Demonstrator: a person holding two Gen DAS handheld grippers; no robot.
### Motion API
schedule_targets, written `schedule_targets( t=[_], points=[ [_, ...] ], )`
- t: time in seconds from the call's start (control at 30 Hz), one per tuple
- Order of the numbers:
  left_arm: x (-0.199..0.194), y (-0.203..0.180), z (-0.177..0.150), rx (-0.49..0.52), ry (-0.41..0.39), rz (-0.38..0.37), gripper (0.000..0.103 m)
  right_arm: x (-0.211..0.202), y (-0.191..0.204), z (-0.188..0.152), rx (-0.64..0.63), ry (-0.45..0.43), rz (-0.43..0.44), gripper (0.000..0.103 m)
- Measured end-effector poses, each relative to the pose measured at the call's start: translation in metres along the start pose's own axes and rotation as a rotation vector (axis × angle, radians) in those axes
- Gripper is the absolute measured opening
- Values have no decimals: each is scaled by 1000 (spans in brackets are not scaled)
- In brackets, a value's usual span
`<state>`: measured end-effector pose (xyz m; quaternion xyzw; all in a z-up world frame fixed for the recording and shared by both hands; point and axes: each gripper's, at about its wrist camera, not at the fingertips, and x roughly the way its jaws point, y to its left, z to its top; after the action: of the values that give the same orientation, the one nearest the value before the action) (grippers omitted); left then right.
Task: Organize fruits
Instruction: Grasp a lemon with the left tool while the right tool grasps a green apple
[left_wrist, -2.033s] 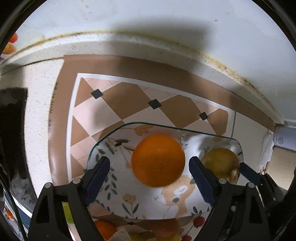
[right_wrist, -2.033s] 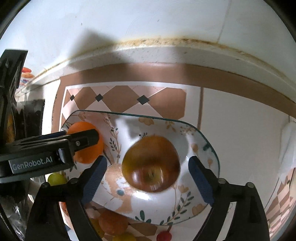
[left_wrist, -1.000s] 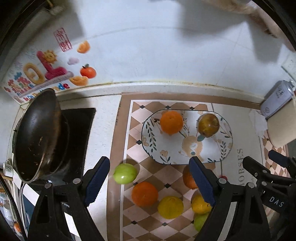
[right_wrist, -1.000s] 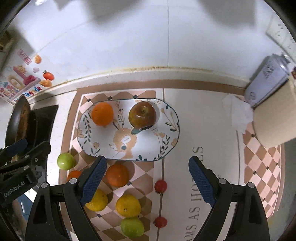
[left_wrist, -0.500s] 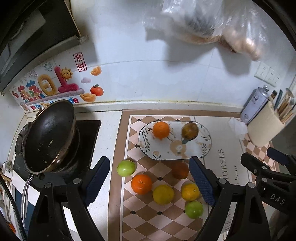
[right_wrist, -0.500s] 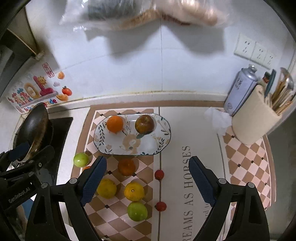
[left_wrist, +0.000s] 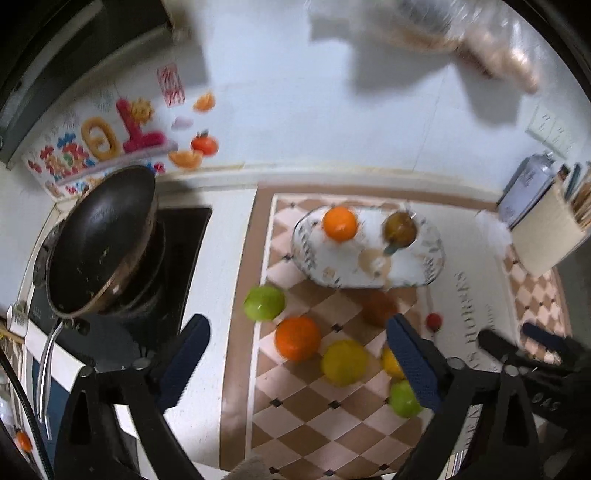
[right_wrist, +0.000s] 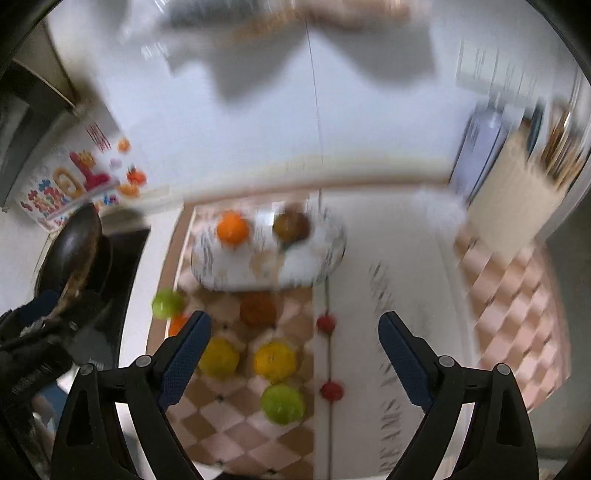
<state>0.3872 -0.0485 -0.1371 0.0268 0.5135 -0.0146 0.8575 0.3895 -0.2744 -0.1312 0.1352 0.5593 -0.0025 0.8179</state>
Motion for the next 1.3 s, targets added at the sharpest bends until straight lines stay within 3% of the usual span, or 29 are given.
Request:
schedule_targets(
  t=[0.13,0.33,0.43,0.53,0.73,0.83,0.9,0.93,0.97,1.07,1.3],
  points=[
    [34,3,-12,5,94,51,99,74,-13,-30,40,195,22,94],
    [77,-5,-31,26,235,24,99,143,-15,-77,56,357,39,88],
    [97,-20,-37,54,294,-8,99,149,-1,-85,-8,333,70,84],
    [118,-35,-41,71,354,-53,99,161,4,-88,-53,356,39,60],
    [159,-61,-46,118,453,-98,99,160,-8,-92,-42,371,52,60],
    [170,-71,-49,142,470,-98,94,159,-16,-94,-14,381,76,60],
    [165,-77,-49,157,425,-113,89,158,-19,-95,-6,386,81,60],
    [161,-82,-49,178,407,-112,72,158,-20,-95,-6,387,83,60],
    [160,-84,-49,197,401,-93,62,158,-22,-93,1,389,87,60],
    [157,-83,-51,214,387,-74,56,158,-27,-88,17,397,93,60],
    [152,-75,-57,189,373,-102,57,159,-29,-83,37,417,102,62]
  ],
)
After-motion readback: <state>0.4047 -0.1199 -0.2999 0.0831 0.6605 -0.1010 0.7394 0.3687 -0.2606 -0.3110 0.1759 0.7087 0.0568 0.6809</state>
